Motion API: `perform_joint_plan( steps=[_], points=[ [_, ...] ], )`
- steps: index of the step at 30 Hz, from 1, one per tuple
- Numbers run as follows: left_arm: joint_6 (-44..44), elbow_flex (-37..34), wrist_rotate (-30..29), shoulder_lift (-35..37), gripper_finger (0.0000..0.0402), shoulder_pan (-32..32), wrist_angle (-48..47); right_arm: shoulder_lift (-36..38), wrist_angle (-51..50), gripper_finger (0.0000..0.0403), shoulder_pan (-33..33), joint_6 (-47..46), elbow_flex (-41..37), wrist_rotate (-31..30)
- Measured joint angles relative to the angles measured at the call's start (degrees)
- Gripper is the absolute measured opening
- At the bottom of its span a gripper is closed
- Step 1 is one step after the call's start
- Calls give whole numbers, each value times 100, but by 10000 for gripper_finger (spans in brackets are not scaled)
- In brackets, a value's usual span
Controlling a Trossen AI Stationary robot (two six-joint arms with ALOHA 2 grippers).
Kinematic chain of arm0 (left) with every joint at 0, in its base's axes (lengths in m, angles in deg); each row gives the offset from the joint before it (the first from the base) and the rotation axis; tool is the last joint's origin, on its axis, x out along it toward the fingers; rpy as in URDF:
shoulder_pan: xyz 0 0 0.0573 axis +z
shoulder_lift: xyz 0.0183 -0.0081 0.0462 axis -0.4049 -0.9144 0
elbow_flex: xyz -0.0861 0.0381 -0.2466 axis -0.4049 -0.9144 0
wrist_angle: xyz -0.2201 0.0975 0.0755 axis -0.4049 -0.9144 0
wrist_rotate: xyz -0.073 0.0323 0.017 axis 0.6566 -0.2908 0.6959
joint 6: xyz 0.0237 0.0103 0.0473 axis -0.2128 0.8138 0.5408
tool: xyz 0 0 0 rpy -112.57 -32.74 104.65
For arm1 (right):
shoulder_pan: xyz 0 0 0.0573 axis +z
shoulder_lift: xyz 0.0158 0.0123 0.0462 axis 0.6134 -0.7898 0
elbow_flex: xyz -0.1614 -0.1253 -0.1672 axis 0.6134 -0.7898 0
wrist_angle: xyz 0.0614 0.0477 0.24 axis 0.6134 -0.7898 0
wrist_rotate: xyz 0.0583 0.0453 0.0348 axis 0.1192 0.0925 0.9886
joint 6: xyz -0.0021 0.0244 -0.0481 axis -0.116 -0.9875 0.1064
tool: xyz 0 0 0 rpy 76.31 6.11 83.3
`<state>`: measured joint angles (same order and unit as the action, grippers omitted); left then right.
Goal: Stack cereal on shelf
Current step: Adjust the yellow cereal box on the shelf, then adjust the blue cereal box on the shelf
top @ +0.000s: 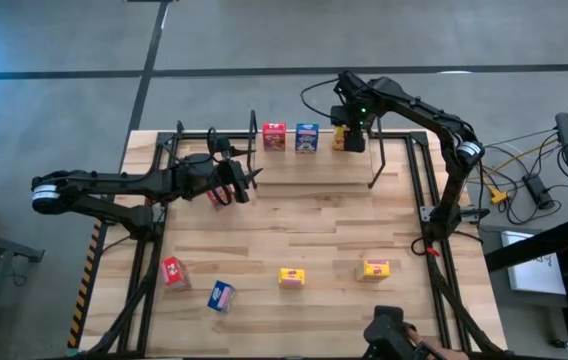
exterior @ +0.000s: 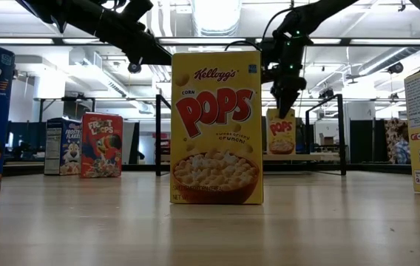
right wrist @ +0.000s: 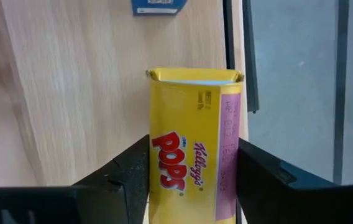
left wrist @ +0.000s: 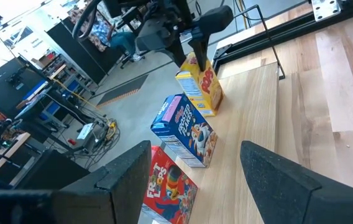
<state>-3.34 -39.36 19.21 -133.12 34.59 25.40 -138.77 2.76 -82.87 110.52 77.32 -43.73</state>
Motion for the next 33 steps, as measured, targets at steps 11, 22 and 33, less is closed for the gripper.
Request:
perform_joint_plan(
  steps=[11, 22, 33],
  points=[
    [0, 0, 0, 0, 231, 0, 0, 0, 91, 245, 0, -2, 0, -212],
    [-2, 0, 0, 0, 231, 1, 0, 200, 153, 247, 12, -50, 0, -310],
    [-2, 0, 0, 0, 231, 0, 0, 610, 970, 247, 149, -846, 0, 480]
  ],
)
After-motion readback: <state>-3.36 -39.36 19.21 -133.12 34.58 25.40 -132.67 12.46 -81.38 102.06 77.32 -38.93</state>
